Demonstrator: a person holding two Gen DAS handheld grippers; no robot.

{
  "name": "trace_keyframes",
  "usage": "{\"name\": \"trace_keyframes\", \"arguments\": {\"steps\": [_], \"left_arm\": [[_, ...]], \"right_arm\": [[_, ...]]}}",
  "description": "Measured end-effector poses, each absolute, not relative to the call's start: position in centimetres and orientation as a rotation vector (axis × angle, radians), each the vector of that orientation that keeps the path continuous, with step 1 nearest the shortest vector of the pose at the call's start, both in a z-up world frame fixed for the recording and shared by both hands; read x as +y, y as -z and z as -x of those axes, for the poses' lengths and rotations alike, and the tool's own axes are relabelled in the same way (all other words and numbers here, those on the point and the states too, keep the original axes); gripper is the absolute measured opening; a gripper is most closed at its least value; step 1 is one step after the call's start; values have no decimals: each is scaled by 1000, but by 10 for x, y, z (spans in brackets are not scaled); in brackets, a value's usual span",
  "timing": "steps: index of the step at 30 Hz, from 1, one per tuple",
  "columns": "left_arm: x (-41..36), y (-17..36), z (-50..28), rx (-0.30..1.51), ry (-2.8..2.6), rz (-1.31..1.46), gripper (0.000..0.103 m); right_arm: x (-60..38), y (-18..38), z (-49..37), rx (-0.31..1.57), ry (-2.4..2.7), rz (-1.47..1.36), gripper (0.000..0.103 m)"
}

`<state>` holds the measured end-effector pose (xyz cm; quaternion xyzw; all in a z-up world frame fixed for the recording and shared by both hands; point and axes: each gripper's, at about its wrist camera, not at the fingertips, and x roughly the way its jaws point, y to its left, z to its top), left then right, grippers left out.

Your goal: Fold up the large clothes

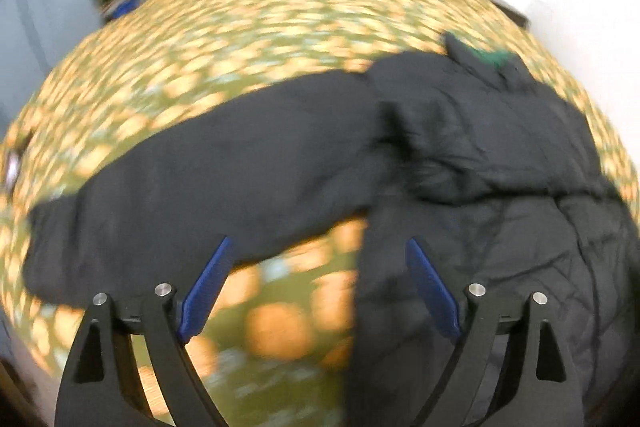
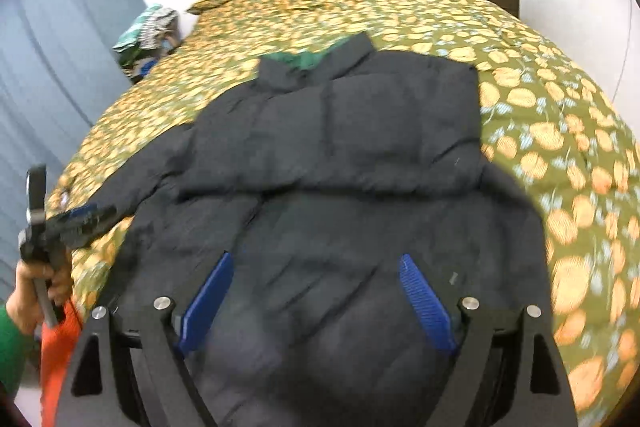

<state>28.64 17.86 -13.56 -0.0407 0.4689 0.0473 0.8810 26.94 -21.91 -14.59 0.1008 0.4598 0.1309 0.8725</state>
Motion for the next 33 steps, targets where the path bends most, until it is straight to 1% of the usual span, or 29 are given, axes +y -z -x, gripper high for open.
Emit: {"name": "trace_keyframes", "arguments": {"steps": [5,10,14,17,18,19,20,21,22,23,24,27,33], "left_arm": [[292,126,-270,964,-327,222,89],[380,126,-258,941,-551,284,89],[429,161,-262,1031,-648,365,90],[445,191,-268,1118,-615,452,90],[444,195,-267,1129,-602,463,88],[441,198,-270,1125,-594,454,83],[438,197,-272,1118,-584,440,60],[433,194,-273,1115,-591,414,41],[428,189,-276,1099,-583,385,30],[427,183,-278,1089,-569,375,17],[428,176,-281,1081,-577,355,15],[423,143,-292,1014,-596,296,12],[383,40,-312,842,-531,231,11]], "right_arm": [[-196,149,-218,978,-308,-206,87],[-183,146,-197,971,-335,-166,87],[-179,143,-195,964,-336,-163,87],[-176,141,-196,964,-336,-167,87],[-175,140,-196,963,-335,-166,87],[-174,140,-194,961,-337,-167,87],[-173,139,-193,961,-339,-168,87],[-172,139,-192,961,-338,-169,87],[-172,139,-190,960,-338,-168,87],[-172,140,-188,957,-336,-167,87],[-172,139,-186,955,-335,-168,87],[-176,140,-182,949,-337,-189,87],[-185,135,-176,903,-348,-237,87]]}}
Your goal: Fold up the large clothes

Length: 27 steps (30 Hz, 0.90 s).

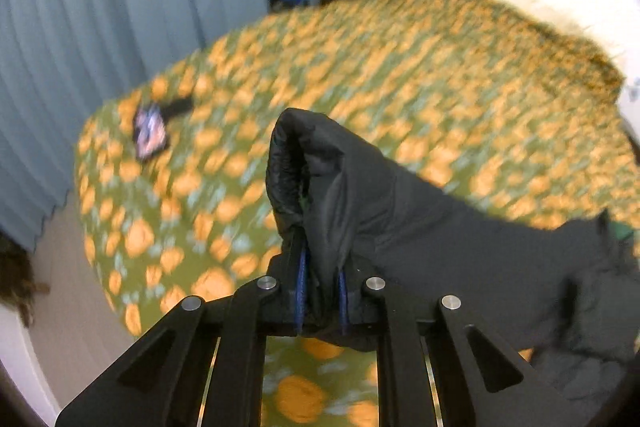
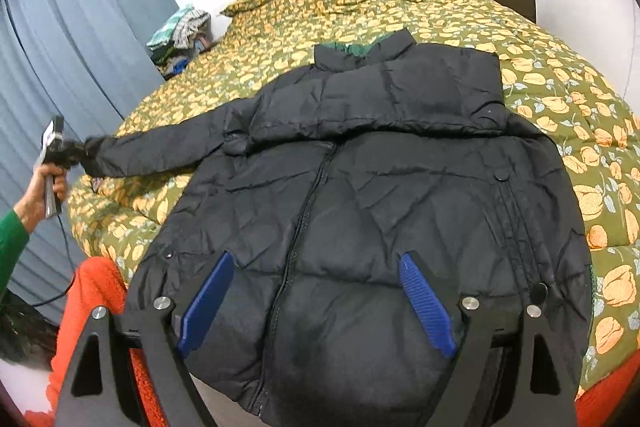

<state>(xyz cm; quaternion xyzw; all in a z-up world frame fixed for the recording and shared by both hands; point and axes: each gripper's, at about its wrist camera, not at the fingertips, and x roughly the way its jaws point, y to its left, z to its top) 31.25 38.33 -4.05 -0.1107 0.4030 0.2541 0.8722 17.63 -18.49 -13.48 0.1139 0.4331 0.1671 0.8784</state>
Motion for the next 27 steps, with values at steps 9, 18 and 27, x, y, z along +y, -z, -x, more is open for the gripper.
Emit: {"name": "trace_keyframes", "arguments": {"steps": [9,18,27], "left_arm": [[196,-64,-331,702,-60,65,11],[0,-42,-351,729,339,-66,11],[-116,101,-373,954,365,-165,32]], "right_arm": [[-204,132,-169,849,-335,-311,87],[-239,126,-164,783,-260,-378,87],[-274,132,-155,774,-164,-408,87]]}}
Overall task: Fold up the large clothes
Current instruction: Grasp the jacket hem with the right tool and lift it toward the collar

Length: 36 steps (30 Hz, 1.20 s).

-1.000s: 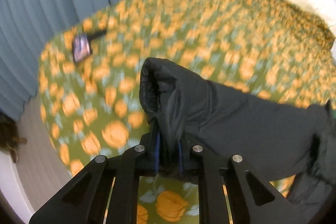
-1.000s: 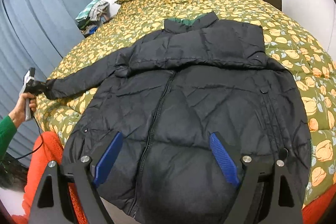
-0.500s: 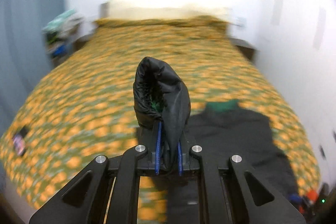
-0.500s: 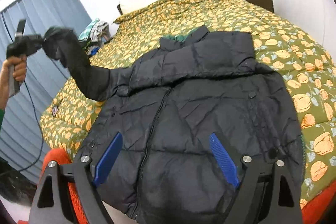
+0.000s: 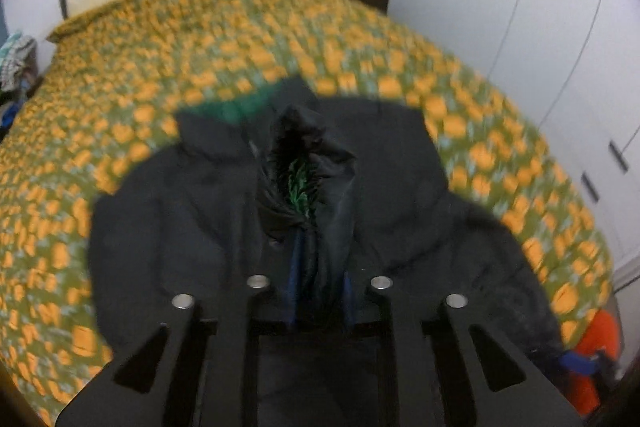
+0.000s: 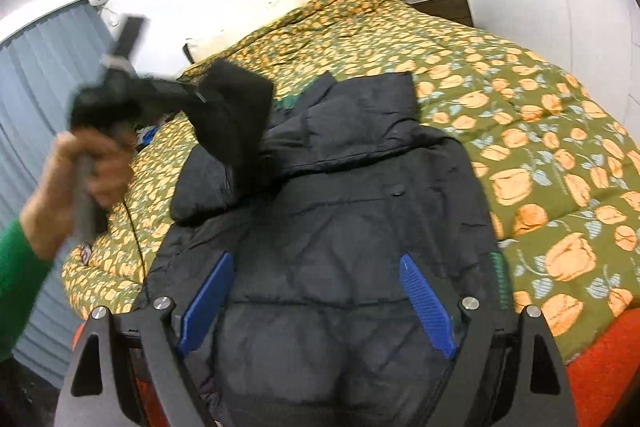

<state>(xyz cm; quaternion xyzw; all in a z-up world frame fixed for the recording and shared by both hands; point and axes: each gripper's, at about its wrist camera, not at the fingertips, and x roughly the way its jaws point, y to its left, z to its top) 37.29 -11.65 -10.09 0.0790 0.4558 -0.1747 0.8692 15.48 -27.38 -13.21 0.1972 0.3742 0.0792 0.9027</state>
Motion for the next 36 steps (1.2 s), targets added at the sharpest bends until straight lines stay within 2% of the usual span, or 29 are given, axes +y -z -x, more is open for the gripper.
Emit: {"name": "trace_keyframes", "arguments": {"steps": [1,2,3,8,11,18,23,24,25,26,27,29,32,36], "left_arm": [[-125,115,-370,976,385,-172,43],[-131,120,-366,987,394,-173,66],[-135,123,-359,983,397,-174,81],[-116,108,-315,947,478,-116,86],[-81,98,-291,908,486,-54,97],[20,105,-258,898,276,2,97],[61,122,-251,929,166,59,97],[65,123,-251,931,152,57,97],[68,123,-251,932,144,53,97],[71,123,-251,927,136,48,97],[72,122,-252,921,131,47,97],[76,121,-260,915,125,50,97],[73,121,-273,911,120,59,97],[58,129,-299,918,130,42,97]], "right_arm": [[-277,134,-155,779,-154,-407,87],[-280,136,-155,786,-145,-407,87],[-283,138,-157,796,-135,-411,87],[-294,144,-169,828,-113,-421,87],[-293,136,-188,817,-137,-400,87],[-283,144,-273,825,-262,-482,87],[-277,194,-341,968,-172,-544,87],[-275,201,-347,984,-178,-552,83],[-273,204,-354,993,-191,-559,53],[-270,199,-357,992,-190,-539,38],[-267,190,-359,974,-197,-511,35],[-265,157,-360,885,-219,-427,22],[-278,123,-369,797,-195,-370,21],[-295,136,-403,840,-141,-333,22]]}}
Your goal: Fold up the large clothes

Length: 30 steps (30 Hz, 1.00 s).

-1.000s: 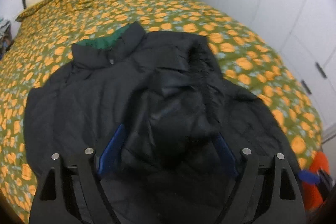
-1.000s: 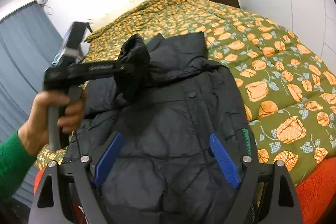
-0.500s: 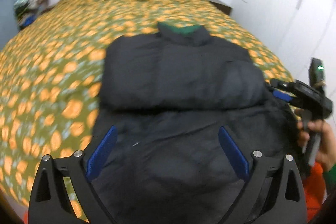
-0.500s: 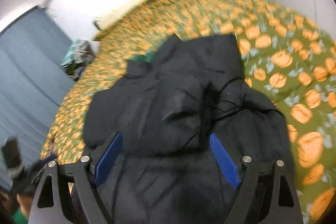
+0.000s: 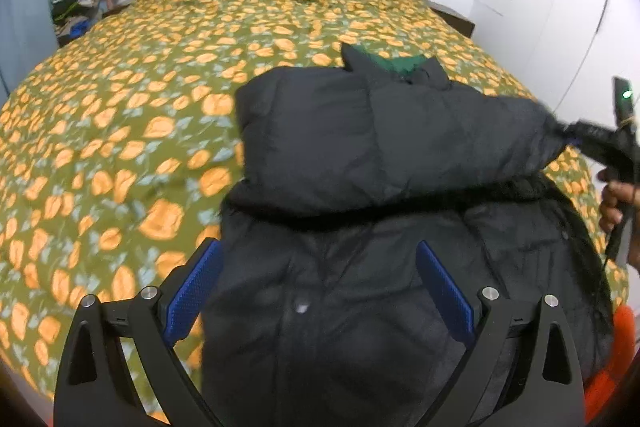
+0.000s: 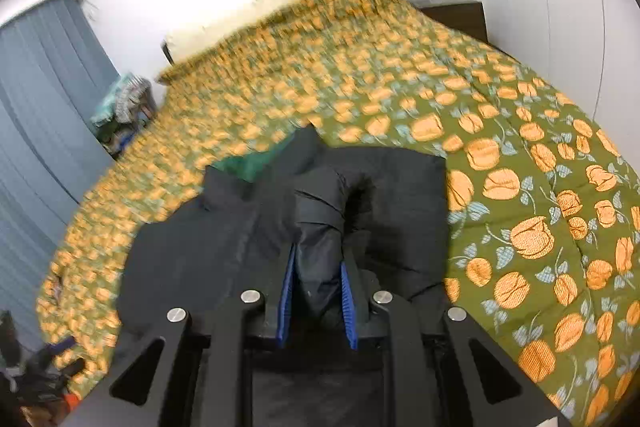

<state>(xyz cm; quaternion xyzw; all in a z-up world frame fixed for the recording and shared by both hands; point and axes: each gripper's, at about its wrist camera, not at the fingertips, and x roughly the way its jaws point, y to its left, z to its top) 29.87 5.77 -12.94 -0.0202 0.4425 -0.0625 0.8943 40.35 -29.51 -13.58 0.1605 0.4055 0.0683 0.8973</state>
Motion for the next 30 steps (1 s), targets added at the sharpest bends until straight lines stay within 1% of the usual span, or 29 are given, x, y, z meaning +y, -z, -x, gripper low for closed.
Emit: {"name": "trace_keyframes", "arguments": {"steps": [1,2,3,4,6,9,12,15,16,18,20,23,25,28,30], "left_arm": [[55,133,-306,928,119,30,97],[53,137,-313,938,107,18,97],[52,139,-320,944,100,11,97],[52,139,-328,940,93,8,97],[54,136,-342,916,73,2,97],[53,138,-375,881,39,-29,97],[47,159,-406,898,17,-72,97],[50,199,-428,973,-6,-62,100],[53,209,-429,984,-3,-27,101],[61,221,-431,999,11,43,102],[68,227,-431,1017,25,109,102],[67,216,-426,1029,27,67,101],[62,196,-420,1012,25,16,96],[60,164,-417,950,74,37,96],[60,155,-430,941,80,55,96]], "right_arm": [[-294,151,-412,887,-131,-303,26],[-291,171,-419,959,-101,-260,39],[-289,183,-420,1006,-78,-232,49],[-289,190,-419,1031,-66,-215,54],[-290,182,-404,978,-67,-199,54],[-282,150,-387,839,-108,-149,54],[-264,138,-403,823,-236,-113,54],[-255,162,-434,903,-228,-93,54],[-257,181,-449,965,-221,-119,52],[-258,212,-460,1037,-220,-178,52],[-262,227,-464,1042,-216,-217,52],[-263,232,-461,1037,-215,-223,52],[-262,234,-460,1036,-218,-209,52],[-260,237,-456,1031,-220,-212,52],[-260,239,-455,1026,-220,-213,52]]}}
